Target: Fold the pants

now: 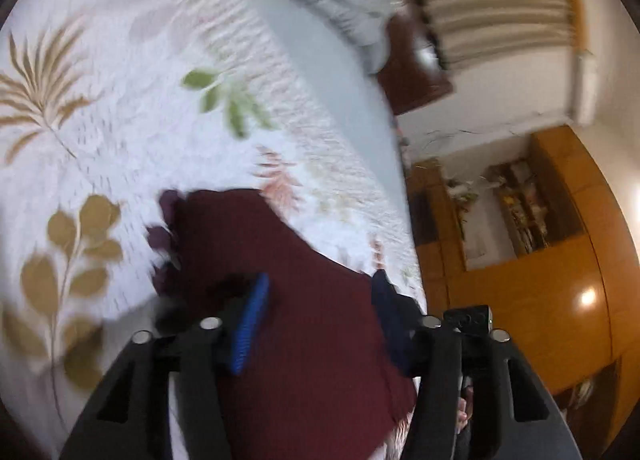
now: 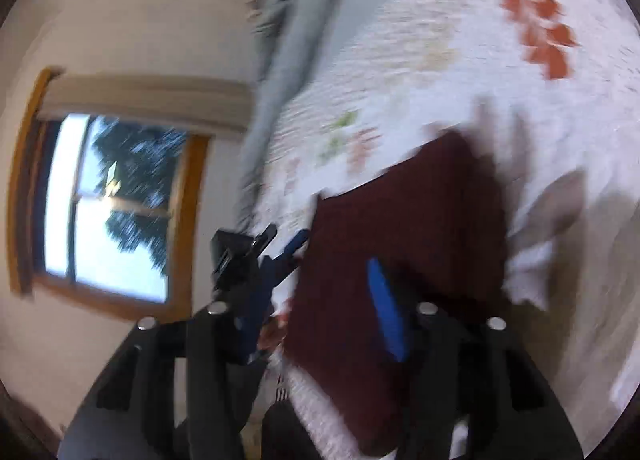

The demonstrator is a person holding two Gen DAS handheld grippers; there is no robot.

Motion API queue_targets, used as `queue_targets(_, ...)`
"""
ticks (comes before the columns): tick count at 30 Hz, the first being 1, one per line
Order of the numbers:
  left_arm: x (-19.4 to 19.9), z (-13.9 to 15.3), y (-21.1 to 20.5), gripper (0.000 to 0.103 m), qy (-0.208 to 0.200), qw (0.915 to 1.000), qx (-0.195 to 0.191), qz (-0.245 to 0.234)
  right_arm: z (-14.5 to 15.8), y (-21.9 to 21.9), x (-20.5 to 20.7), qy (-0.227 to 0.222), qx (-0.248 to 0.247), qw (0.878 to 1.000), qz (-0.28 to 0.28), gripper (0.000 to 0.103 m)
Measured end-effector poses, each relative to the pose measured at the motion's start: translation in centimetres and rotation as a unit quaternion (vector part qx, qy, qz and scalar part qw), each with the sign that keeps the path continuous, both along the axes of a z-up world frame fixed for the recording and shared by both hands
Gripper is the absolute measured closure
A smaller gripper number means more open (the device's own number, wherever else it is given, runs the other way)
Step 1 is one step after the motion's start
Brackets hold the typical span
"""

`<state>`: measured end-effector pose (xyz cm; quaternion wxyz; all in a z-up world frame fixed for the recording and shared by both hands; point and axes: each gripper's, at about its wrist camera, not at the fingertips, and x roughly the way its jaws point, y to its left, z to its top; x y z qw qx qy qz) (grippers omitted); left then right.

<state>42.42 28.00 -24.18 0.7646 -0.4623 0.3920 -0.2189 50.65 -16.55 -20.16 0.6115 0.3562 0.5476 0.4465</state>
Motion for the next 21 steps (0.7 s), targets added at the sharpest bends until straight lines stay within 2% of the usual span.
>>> queue_targets(1, -1.1, 0.7, -0.5, 0.045, -0.008, 0.9999, -0.001, -0.011, 1.1, 0.3, -2.0, -0.011, 0.017, 1.0, 0.021, 0.053)
queue_targets(3, -4.2, 1.1, -2.4, 0.043, -0.018, 0.9992, 0.001, -0.035, 1.0, 1.3, -4.1, -0.016, 0.015, 0.999, 0.044, 0.053)
queue_targets(4, -5.1, 0.6, -3.2, 0.043, -0.012, 0.9989, 0.005, -0.045, 0.2, 1.4, -5.3, -0.014, 0.004, 0.998, 0.056, 0.053)
queue_targets(5, -5.9, -0.5, -4.0, 0.043, -0.002, 0.9985, 0.011, -0.053, -0.5, 1.2, -5.7, -0.009, -0.006, 0.998, 0.057, 0.058)
queue_targets(6, -6.3, -1.5, -4.2, 0.043, -0.001, 0.9986, 0.019, -0.05, -2.2, 0.7, -6.0, 0.004, -0.023, 0.998, 0.05, 0.073)
queue_targets(8, -6.5, -3.0, -3.4, 0.049, 0.004, 0.9992, -0.013, -0.037, -4.3, -0.6, -5.9, 0.031, -0.032, 0.998, 0.042, 0.103)
queue_targets(9, -6.4, -3.5, -2.9, 0.054, 0.011, 0.9989, -0.034, -0.029, -5.2, -1.3, -5.7, 0.043, -0.03, 0.998, 0.03, 0.103)
queue_targets(10, -6.4, -3.8, -2.2, 0.054, 0.019, 0.998, -0.057, -0.019, -5.4, -1.8, -5.7, 0.05, -0.021, 0.998, 0.024, 0.103)
queue_targets(11, -6.5, -3.5, -2.1, 0.053, 0.022, 0.9981, -0.055, -0.014, -4.7, -2.3, -5.9, 0.043, -0.024, 0.999, 0.014, 0.097)
queue_targets(12, -7.0, -2.6, -2.0, 0.048, 0.021, 0.9989, -0.042, -0.011, -3.8, -2.4, -6.2, 0.034, -0.027, 0.999, 0.009, 0.073)
queue_targets(13, -7.6, -1.8, -2.0, 0.036, 0.018, 0.9994, -0.028, -0.011, -2.6, -2.8, -6.8, 0.024, -0.024, 0.999, 0.006, 0.057)
queue_targets(14, -8.7, -0.2, -2.2, 0.031, 0.013, 0.9999, -0.004, -0.011, -1.0, -3.2, -7.7, 0.006, -0.022, 1.0, -0.007, 0.032)
queue_targets(15, -9.7, 0.9, -2.3, 0.023, 0.011, 0.9997, 0.019, -0.011, 0.8, -3.7, -8.8, -0.015, -0.03, 0.999, -0.021, 0.021)
queue_targets(16, -10.8, 2.3, -2.5, 0.018, 0.014, 0.9987, 0.049, -0.01, 2.7, -4.2, -10.2, -0.037, -0.04, 0.998, -0.033, 0.018)
queue_targets(17, -12.6, 4.1, -3.0, 0.016, 0.018, 0.9949, 0.099, -0.005, 3.8, -4.2, -11.2, -0.05, -0.049, 0.997, -0.043, 0.012)
queue_targets(18, -14.0, 5.5, -3.5, 0.016, 0.023, 0.9883, 0.151, 0.003, 5.1, -4.2, -12.6, -0.062, -0.066, 0.994, -0.057, 0.009)
queue_targets(19, -15.9, 7.0, -4.2, 0.015, 0.027, 0.976, 0.216, 0.014, 6.2, -4.2, -14.0, -0.073, -0.098, 0.99, -0.074, 0.008)
queue_targets(20, -18.1, 8.7, -5.5, 0.015, 0.024, 0.9569, 0.288, 0.024, 7.7, -4.2, -16.2, -0.095, -0.151, 0.979, -0.093, 0.006)
queue_targets(21, -20.1, 9.9, -6.7, 0.015, 0.018, 0.9365, 0.348, 0.036, 8.8, -3.8, -18.0, -0.115, -0.182, 0.971, -0.103, 0.004)
